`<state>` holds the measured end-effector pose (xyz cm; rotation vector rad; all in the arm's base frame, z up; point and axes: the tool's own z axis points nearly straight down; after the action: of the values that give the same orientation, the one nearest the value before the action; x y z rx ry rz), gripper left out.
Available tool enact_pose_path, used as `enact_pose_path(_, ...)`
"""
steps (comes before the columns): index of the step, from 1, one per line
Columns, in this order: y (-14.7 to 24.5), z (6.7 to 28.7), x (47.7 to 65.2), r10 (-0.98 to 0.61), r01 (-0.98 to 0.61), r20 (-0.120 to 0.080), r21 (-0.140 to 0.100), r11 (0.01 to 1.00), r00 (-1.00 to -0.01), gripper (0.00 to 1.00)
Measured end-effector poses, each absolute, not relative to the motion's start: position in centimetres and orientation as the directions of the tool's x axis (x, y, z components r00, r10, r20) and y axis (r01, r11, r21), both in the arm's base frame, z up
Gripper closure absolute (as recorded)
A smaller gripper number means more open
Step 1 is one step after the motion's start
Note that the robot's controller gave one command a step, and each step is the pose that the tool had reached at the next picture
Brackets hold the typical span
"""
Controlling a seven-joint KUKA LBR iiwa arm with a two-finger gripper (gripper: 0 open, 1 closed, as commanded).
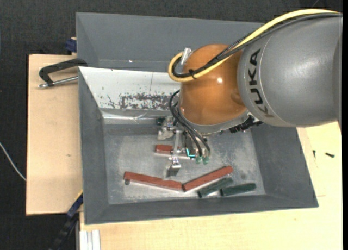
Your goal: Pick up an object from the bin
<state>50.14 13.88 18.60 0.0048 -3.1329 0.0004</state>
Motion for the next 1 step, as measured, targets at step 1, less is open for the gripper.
enact_pose_path(1, 13.80, 19.01, 50.27, -0.001, -0.001, 0.001, 0.001, 1.000, -1.000, 0.00)
